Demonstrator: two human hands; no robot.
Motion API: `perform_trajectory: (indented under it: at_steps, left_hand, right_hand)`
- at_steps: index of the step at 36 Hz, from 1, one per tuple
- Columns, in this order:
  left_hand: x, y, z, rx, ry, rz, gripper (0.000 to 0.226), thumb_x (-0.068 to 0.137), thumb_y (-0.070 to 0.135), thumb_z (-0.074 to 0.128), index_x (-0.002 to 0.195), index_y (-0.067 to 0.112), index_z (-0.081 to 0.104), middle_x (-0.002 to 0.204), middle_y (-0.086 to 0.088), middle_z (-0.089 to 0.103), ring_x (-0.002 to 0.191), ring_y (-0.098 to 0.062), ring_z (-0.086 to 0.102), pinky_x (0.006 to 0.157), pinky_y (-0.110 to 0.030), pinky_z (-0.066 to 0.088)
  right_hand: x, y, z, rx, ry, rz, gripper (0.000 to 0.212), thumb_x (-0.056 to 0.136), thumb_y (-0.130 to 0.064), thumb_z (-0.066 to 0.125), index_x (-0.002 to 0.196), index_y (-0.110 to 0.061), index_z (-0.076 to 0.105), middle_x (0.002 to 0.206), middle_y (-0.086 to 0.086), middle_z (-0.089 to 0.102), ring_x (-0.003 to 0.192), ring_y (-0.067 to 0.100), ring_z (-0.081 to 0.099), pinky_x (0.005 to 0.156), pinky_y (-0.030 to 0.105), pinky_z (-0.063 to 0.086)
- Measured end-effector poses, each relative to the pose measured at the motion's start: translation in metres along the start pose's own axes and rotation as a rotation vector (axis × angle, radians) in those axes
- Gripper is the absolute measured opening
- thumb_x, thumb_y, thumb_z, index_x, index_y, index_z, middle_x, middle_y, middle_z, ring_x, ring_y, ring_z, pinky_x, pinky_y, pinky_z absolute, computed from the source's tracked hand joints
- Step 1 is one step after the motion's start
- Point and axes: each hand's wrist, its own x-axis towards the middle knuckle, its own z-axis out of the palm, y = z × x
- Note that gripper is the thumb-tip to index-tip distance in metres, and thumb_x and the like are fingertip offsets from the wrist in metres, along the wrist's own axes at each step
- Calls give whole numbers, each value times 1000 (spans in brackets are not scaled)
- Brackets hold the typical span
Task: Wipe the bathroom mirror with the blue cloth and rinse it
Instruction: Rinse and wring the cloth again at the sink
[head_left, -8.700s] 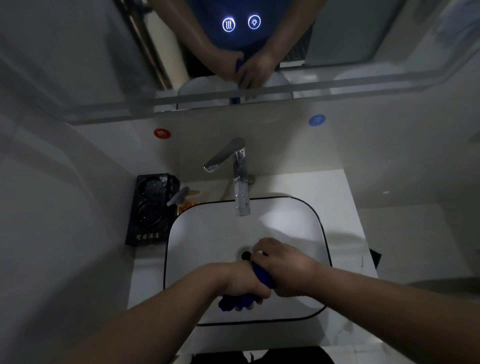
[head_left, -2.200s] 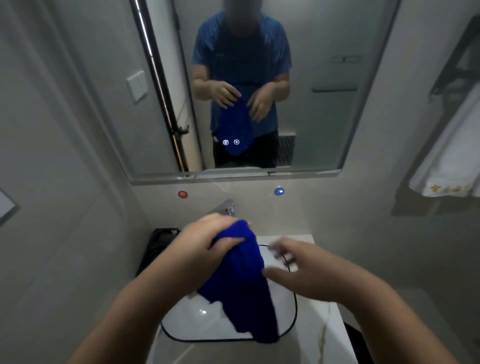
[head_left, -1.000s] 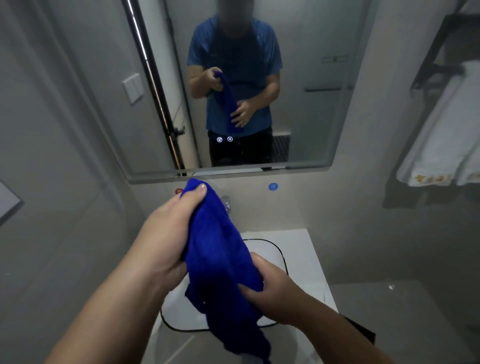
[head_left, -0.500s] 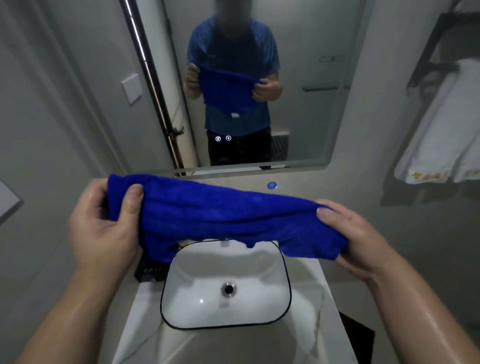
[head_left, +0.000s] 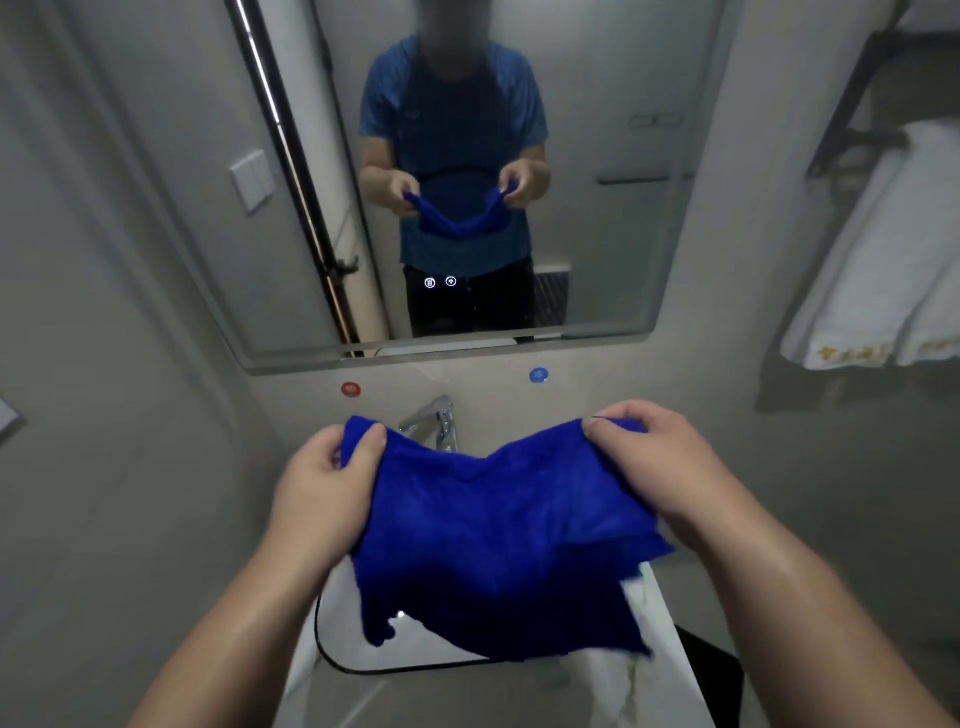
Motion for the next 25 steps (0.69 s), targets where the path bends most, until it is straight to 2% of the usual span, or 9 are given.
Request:
perform_trajectory:
  at_steps: [3, 6, 9, 12, 15, 18, 20, 22, 25]
  left_hand:
    - [-19, 4, 26, -22, -90, 36, 17, 103, 29, 67, 92, 17, 71, 80, -1, 77, 69, -10, 71, 68, -34, 54]
    - [-33, 2, 48, -66, -220, 98, 13, 102, 29, 69, 92, 21, 71, 78, -4, 75, 72, -19, 70, 71, -44, 56]
    - [-36, 2, 50, -44, -275, 117, 14, 96, 36, 75, 96, 24, 68, 79, 8, 73, 72, -9, 68, 67, -23, 53]
    - [-26, -5, 38, 2, -347, 91, 35, 84, 32, 88, 110, 29, 66, 93, 14, 76, 82, -5, 72, 75, -22, 58]
    - [-10, -11, 27, 35, -353, 76, 22, 96, 14, 76, 112, 27, 68, 92, 9, 79, 79, -7, 75, 77, -31, 58]
    - [3, -10, 20, -25, -331, 47, 18, 103, 9, 64, 114, 23, 70, 91, -1, 79, 82, -21, 76, 73, -33, 58]
    - [8, -7, 16, -60, -335, 32, 19, 106, 11, 59, 116, 23, 70, 95, -5, 79, 89, -29, 75, 80, -41, 62]
    - [12, -3, 15, -99, -360, 34, 24, 108, 11, 52, 117, 25, 71, 99, -3, 79, 93, -23, 76, 89, -44, 62]
    - [15, 4, 20, -221, -405, 31, 32, 109, 10, 45, 107, 32, 68, 88, 13, 80, 83, -2, 75, 80, -31, 60]
  right_hand:
    - [-16, -9, 30, -45, -28, -26, 8, 97, -32, 73, 96, -24, 73, 89, -5, 76, 80, 14, 69, 67, 27, 51]
    - [-30, -7, 65, 44, -129, -34, 9, 97, -33, 73, 104, -28, 70, 74, -10, 71, 67, 10, 66, 68, 30, 53]
    - [-30, -6, 80, 238, -220, 31, 31, 101, -22, 56, 130, -28, 66, 59, -11, 66, 58, 10, 59, 67, 39, 52]
    - [-30, -16, 64, 545, -412, 145, 68, 95, 18, 34, 143, -22, 59, 93, 8, 82, 78, 24, 74, 76, 36, 59]
    - [-27, -15, 54, 426, -508, 0, 74, 89, 26, 31, 139, -17, 64, 113, 22, 81, 98, 32, 79, 90, 39, 67]
    - [-15, 6, 59, 176, -227, -226, 58, 95, 9, 50, 131, -33, 67, 112, -4, 81, 102, 19, 75, 95, 34, 60]
    - [-8, 18, 64, 83, -111, -234, 45, 100, -20, 71, 135, -47, 60, 116, -17, 72, 105, 10, 70, 94, 29, 55]
    - [-4, 25, 70, 81, -205, -145, 56, 86, -59, 78, 137, -47, 59, 119, -17, 71, 110, 3, 70, 102, 33, 56]
    - [-3, 32, 81, 180, -364, -73, 68, 76, -77, 66, 130, -35, 68, 120, -12, 79, 114, 10, 74, 104, 41, 58]
